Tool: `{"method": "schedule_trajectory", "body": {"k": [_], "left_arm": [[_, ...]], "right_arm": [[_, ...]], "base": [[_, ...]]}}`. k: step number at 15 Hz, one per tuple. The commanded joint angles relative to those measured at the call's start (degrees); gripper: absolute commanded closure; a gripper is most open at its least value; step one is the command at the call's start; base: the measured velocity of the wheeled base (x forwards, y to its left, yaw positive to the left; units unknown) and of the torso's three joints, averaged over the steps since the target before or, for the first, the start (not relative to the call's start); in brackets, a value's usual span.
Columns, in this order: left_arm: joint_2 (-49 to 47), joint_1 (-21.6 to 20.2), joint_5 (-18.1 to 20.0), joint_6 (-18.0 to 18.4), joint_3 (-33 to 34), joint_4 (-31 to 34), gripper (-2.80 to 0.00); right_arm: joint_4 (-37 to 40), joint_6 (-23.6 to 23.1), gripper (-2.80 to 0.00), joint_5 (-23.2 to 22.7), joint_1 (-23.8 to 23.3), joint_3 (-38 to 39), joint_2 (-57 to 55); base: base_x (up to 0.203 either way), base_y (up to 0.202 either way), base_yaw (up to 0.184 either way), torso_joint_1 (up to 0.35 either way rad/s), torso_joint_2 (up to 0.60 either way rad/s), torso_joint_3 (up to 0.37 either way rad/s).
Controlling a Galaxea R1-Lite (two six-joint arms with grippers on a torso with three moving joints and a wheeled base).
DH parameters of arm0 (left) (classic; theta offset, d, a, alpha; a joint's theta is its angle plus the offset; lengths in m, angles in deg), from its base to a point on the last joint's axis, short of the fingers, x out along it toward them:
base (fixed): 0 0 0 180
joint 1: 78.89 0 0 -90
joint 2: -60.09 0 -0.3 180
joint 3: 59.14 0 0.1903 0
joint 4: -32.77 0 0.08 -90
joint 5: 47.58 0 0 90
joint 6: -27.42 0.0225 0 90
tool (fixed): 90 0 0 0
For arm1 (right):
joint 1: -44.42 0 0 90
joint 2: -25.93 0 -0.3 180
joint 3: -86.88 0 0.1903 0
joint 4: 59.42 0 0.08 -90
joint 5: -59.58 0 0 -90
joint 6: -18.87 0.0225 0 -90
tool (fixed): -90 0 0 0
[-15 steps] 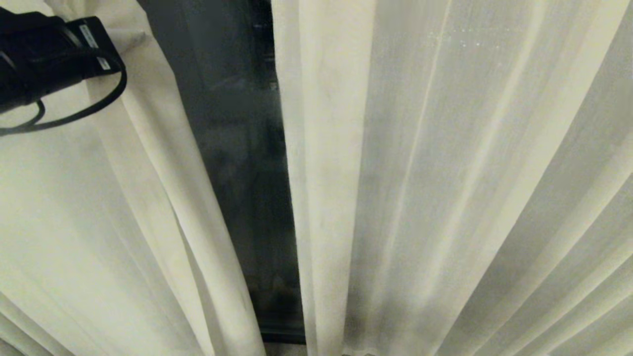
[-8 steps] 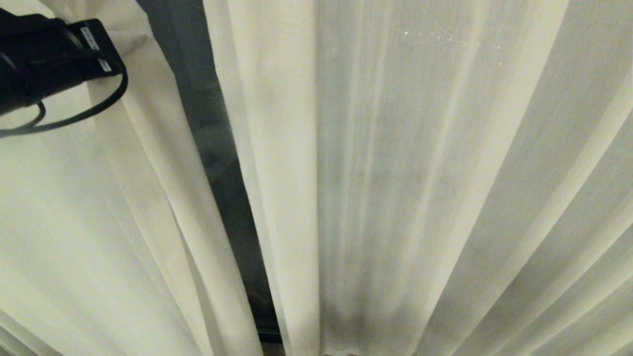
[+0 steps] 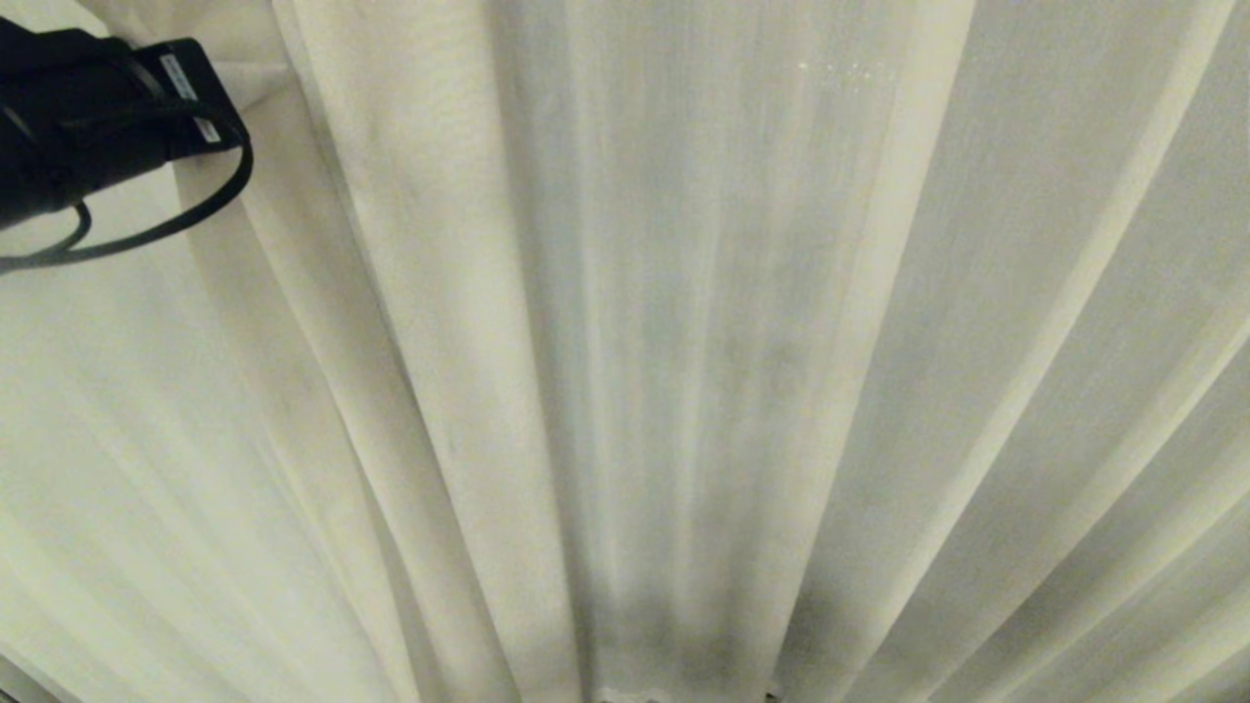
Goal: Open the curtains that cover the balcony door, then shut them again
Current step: Close the inner curtains on both sides
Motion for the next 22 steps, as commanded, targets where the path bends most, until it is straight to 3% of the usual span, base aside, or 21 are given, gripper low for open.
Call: {"method": "schedule_trajectory", "body": {"k": [1,13,22], "left_arm": [[0.1,0.1,0.0,-0.1,0.0,-0.2,0.0],[0.8,0.5,0.0,-0.1,0.2,-0.1,0.0],[3.7,4.7,-0.2,0.1,0.3,0.0,0.0]], "right_arm": [[0.0,0.0,0.0,0.0,0.0,0.0,0.0],[0.0,0.0,0.0,-0.1,0.0,0.0,0.0],[0.0,0.0,0.0,0.0,0.0,0.0,0.0]], "base": [[0.0,-0.191,0.003,0.0,0.01,0.005],[0.0,-0.187,0.0,0.002,0.0,0.001],[0.0,-0.011,0.0,0.0,0.0,0.0]]}}
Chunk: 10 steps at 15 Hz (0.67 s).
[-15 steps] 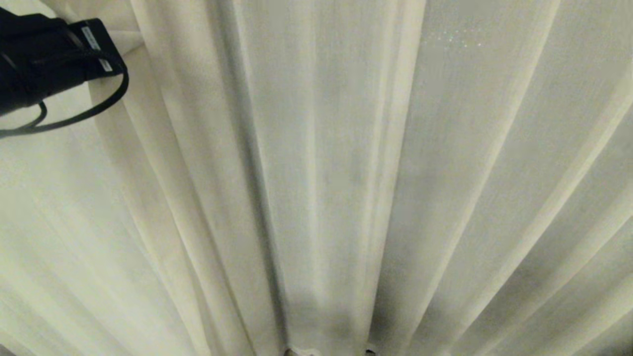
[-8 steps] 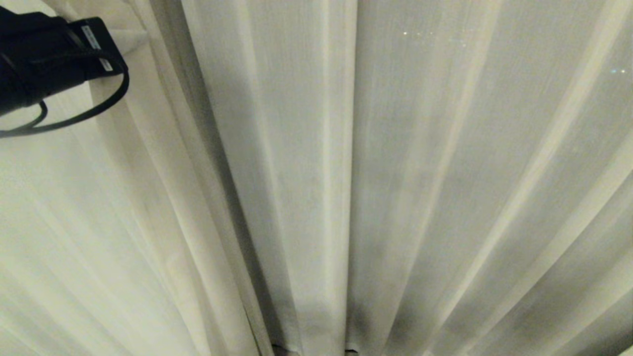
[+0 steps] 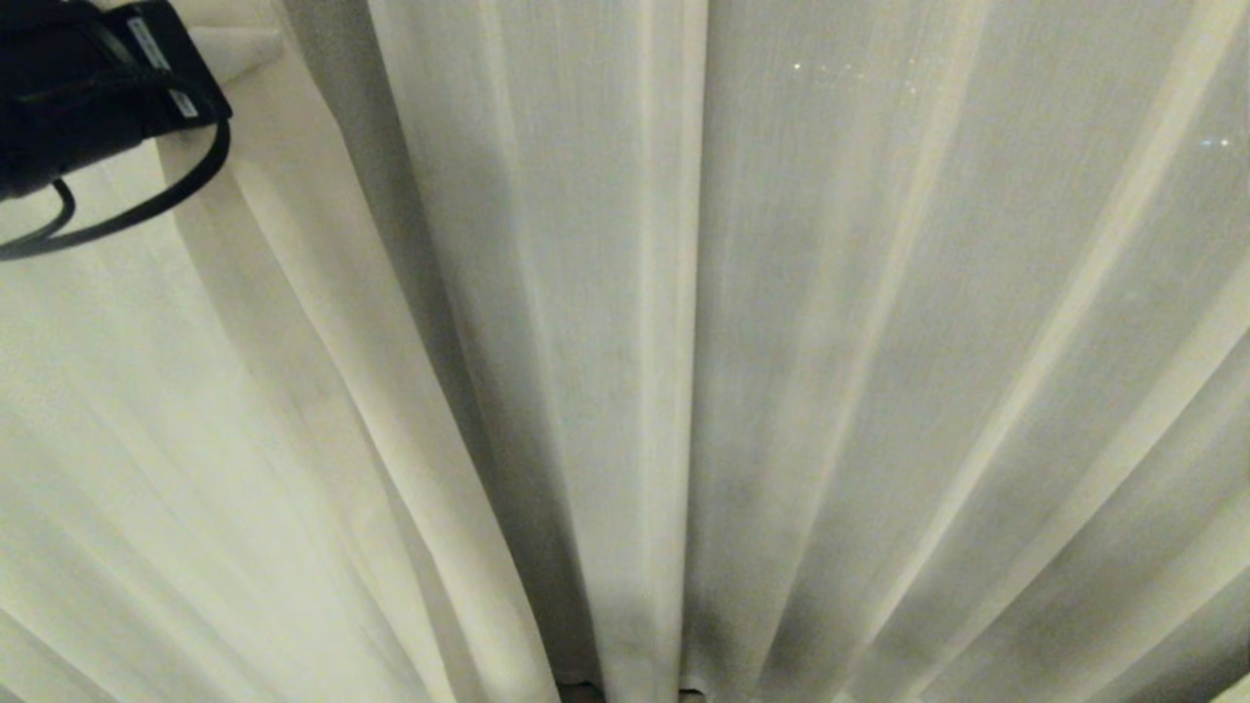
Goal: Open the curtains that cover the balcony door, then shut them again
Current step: Close the inner curtains on both sides
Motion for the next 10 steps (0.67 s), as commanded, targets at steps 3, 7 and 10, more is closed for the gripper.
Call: {"method": "schedule_trajectory", "body": {"k": [3,7,10], "left_arm": [[0.7,4.6,0.2,-0.1,-0.3,-0.1,0.0],[0.0,11.9,-0.3,1.6,-0.5,-0.1,0.0],[-2.3,17.1,-0.1,2.1,-3.2,-0.1,0.0]], "right_arm": [[0.0,-0.1,0.0,-0.1,0.1,0.0,0.0],[0.0,-0.1,0.0,-0.1,0.1,0.0,0.0],[0.0,-0.1,0.0,-0.1,0.1,0.0,0.0]], "base": [[0.0,0.0,0.0,0.0,0.0,0.0],[0.0,0.0,0.0,0.0,0.0,0.0],[0.0,0.0,0.0,0.0,0.0,0.0]]}}
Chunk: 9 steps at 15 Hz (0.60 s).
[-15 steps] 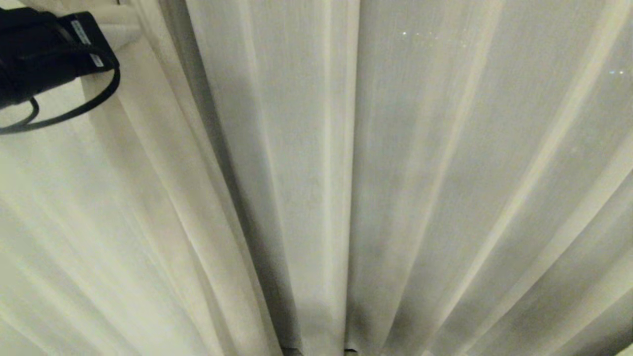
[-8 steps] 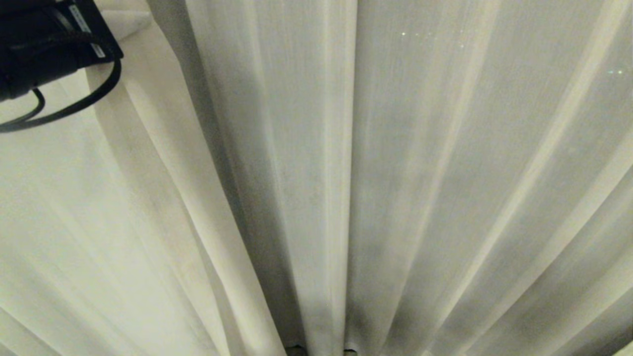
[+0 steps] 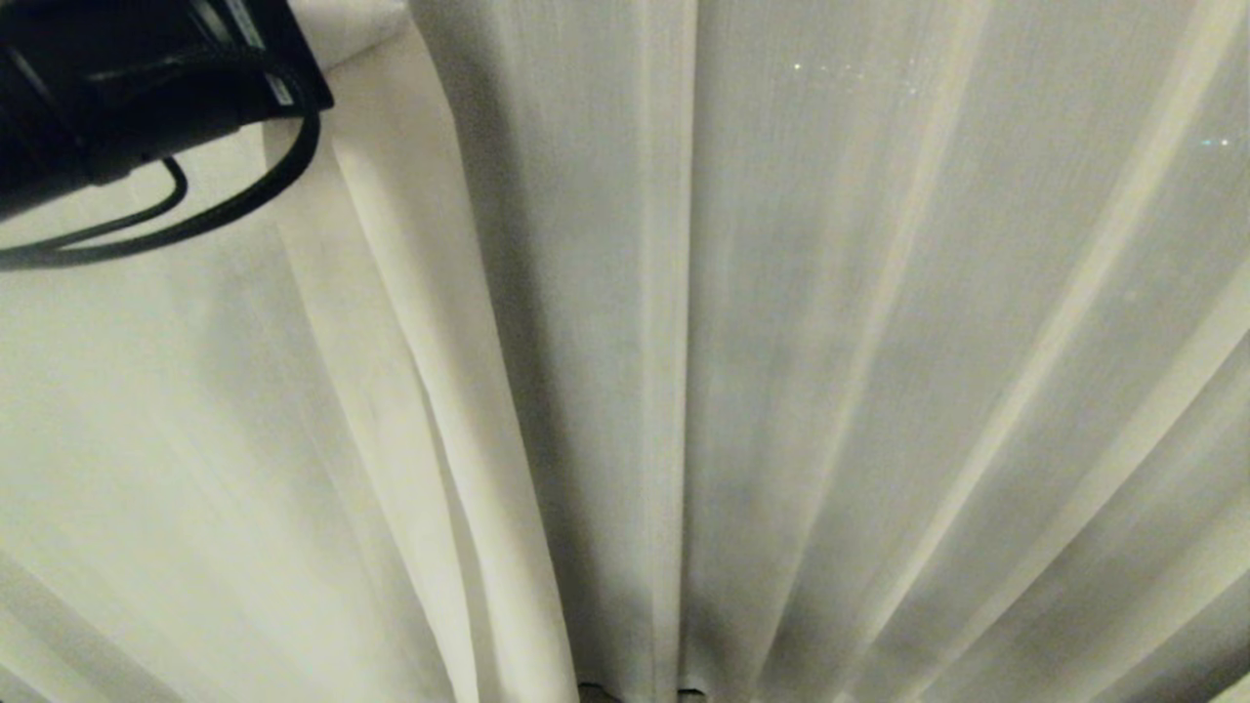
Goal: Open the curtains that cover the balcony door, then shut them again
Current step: Close the inner curtains on both sides
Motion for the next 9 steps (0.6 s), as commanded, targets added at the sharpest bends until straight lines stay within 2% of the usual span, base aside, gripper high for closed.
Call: {"method": "schedule_trajectory", "body": {"k": [1,4,7,9], "left_arm": [[-2.4,4.0,0.1,0.6,-2.4,-0.2,0.0],[-5.2,8.3,0.1,1.6,-5.6,-0.2,0.0],[-8.5,12.2,0.0,4.2,-9.6,-0.1,0.0],[-10.1,14.9,-0.3,4.4,-10.6,-0.1,0.0]], "right_arm": [[0.0,-0.1,0.0,0.0,0.0,0.0,0.0],[0.0,-0.1,0.0,0.0,0.0,0.0,0.0],[0.0,-0.1,0.0,0.0,0.0,0.0,0.0],[0.0,-0.1,0.0,0.0,0.0,0.0,0.0]], "base": [[0.0,0.0,0.0,0.0,0.0,0.0],[0.0,0.0,0.0,0.0,0.0,0.0],[0.0,0.0,0.0,0.0,0.0,0.0],[0.0,0.0,0.0,0.0,0.0,0.0]]}}
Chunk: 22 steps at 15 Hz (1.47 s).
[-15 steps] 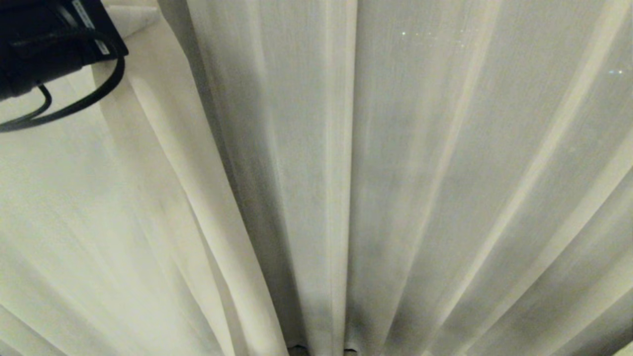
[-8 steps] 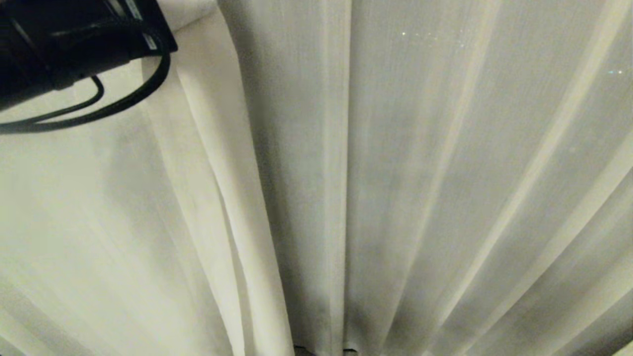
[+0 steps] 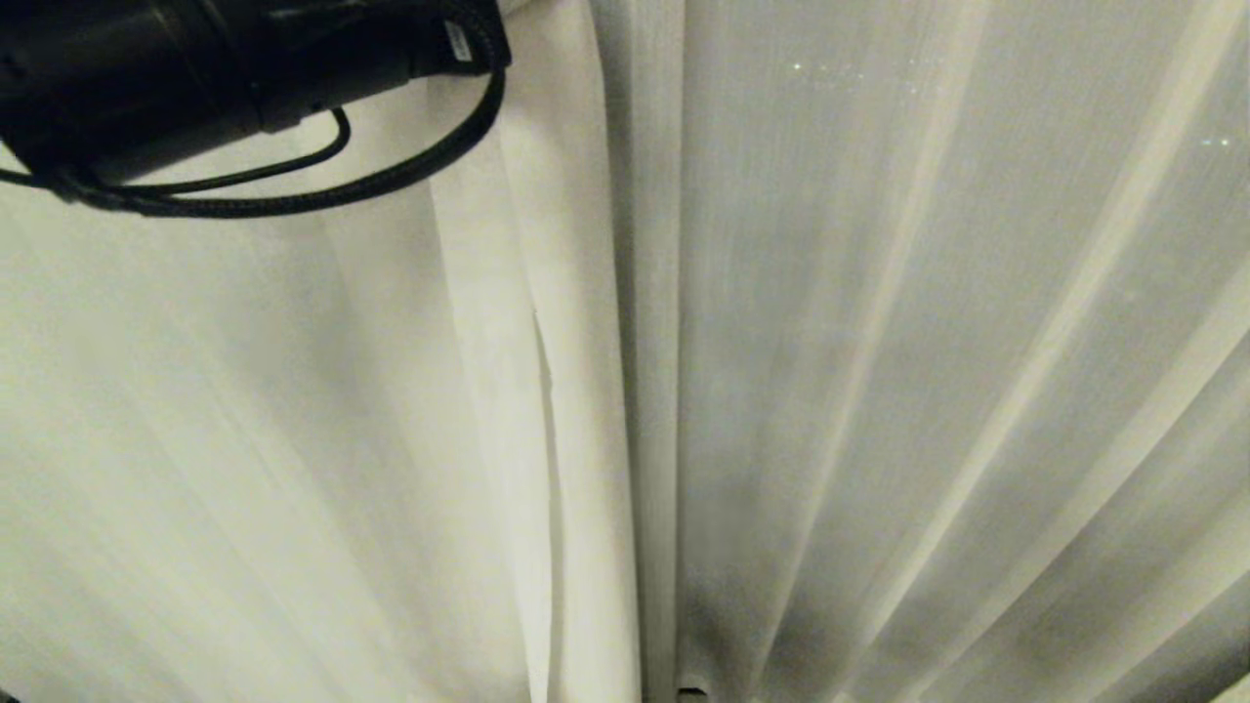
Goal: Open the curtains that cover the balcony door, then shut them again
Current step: Close the inner curtains on both sides
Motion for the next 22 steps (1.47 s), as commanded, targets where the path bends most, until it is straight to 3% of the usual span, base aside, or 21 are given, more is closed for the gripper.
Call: {"method": "schedule_trajectory", "body": {"k": [1,9,17,18,22], "left_arm": [[-3.3,2.7,-0.1,0.0,-1.0,-0.2,0.0],[-12.4,7.9,-0.1,0.0,-9.0,-0.2,0.0],[-12.9,8.2,-0.3,0.2,-6.6,-0.2,0.0],[-12.6,8.2,-0.7,0.2,-5.5,-0.3,0.0],[-11.0,7.4,-8.2,-0.3,1.1,-0.3,0.0]], "right_arm": [[0.0,0.0,0.0,0.0,0.0,0.0,0.0],[0.0,0.0,0.0,0.0,0.0,0.0,0.0],[0.0,0.0,0.0,0.0,0.0,0.0,0.0],[0.0,0.0,0.0,0.0,0.0,0.0,0.0],[0.0,0.0,0.0,0.0,0.0,0.0,0.0]], "base": [[0.0,0.0,0.0,0.0,0.0,0.0],[0.0,0.0,0.0,0.0,0.0,0.0],[0.0,0.0,0.0,0.0,0.0,0.0],[0.0,0.0,0.0,0.0,0.0,0.0],[0.0,0.0,0.0,0.0,0.0,0.0]]}}
